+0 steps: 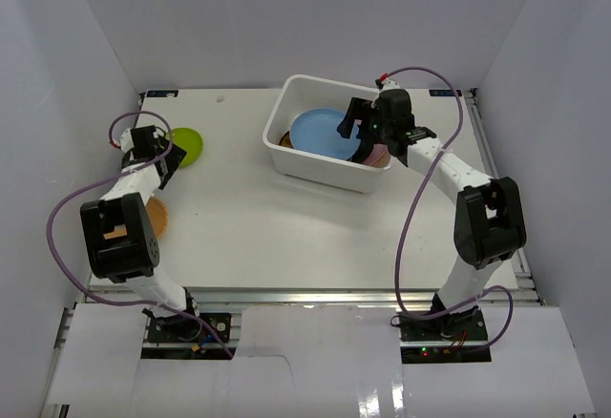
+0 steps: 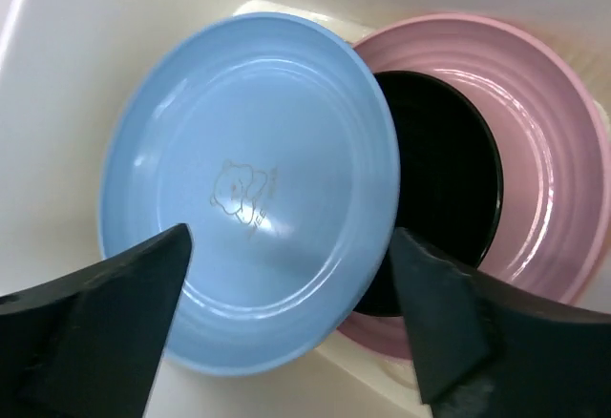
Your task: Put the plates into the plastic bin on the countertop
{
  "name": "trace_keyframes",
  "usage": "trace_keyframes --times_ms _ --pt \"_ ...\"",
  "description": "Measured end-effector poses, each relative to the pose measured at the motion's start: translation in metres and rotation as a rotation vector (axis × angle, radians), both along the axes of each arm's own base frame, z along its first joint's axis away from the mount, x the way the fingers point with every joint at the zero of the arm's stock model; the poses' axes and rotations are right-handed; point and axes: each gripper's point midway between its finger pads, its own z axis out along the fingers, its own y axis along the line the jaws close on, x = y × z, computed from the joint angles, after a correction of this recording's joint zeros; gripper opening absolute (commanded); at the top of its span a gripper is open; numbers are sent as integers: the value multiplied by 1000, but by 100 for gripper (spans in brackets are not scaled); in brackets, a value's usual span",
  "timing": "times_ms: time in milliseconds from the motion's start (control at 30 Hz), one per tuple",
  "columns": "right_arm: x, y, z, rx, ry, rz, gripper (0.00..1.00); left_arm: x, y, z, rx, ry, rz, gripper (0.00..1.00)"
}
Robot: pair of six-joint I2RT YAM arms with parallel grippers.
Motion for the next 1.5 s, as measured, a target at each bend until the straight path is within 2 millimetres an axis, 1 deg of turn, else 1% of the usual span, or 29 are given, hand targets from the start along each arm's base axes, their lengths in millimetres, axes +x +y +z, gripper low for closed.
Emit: trace_keyframes --times_ms 100,167,233,367,400,467,500,533,567,600,633,667,733,900,1000,1067,1133,1167,1200,1267,1300,1333,1400,1433,1467,1500 --pt "-8 -4 1 3 3 -6 96 7 10 -11 -5 23 24 81" --pt "-17 -5 13 18 -22 1 96 12 15 -21 -12 42 36 79" --pt "-28 -6 35 44 -70 18 95 16 20 -29 -19 56 49 77" --pt "-59 0 95 116 -230 67 92 27 29 -52 -39 90 75 73" --pt "-70 1 105 132 -262 83 91 30 30 -57 -45 100 79 68" --pt "-88 5 118 158 -306 116 90 39 34 -58 -50 88 91 62" --pt "-97 8 121 169 -323 133 90 44 35 -59 -51 85 94 59" --pt "-105 10 119 174 -325 147 89 48 37 -61 -54 79 98 54" --pt "-110 11 116 175 -322 157 89 53 38 -61 -57 73 103 46" --pt "-116 14 112 176 -316 169 89 56 39 -62 -60 68 106 37" --pt "-120 16 106 174 -306 179 89 58 39 -64 -62 69 106 22" --pt "-124 18 101 172 -296 188 89 59 39 -66 -67 67 111 15" --pt "-130 23 93 169 -277 207 89 67 40 -63 -78 40 112 0" --pt "-138 33 94 172 -274 239 91 78 36 -52 -98 -11 82 0" --pt "-143 39 94 173 -274 259 93 74 32 -43 -99 -30 64 0" --pt "-145 42 94 174 -274 268 93 65 26 -32 -104 -46 44 0" --pt "-147 44 94 173 -275 273 93 53 18 -8 -109 -85 20 0" --pt "-147 44 95 172 -277 272 94 50 14 8 -111 -118 6 0" --pt "-148 42 97 171 -284 266 95 50 9 30 -113 -164 -15 0" --pt "-149 37 104 170 -304 249 95 53 -5 78 -102 -278 -68 0" --pt "-151 33 112 171 -327 236 95 54 -17 102 -95 -331 -104 0" --pt "-153 27 119 173 -350 223 95 56 -33 129 -84 -387 -150 0" --pt "-159 16 136 184 -400 197 94 59 -79 177 -72 -493 -268 0" --pt "-161 11 145 189 -424 181 93 60 -106 197 -68 -538 -332 0" --pt "-164 5 155 196 -450 165 93 59 -138 217 -70 -582 -411 0" --pt "-166 0 162 201 -471 149 93 56 -167 232 -77 -615 -480 0"
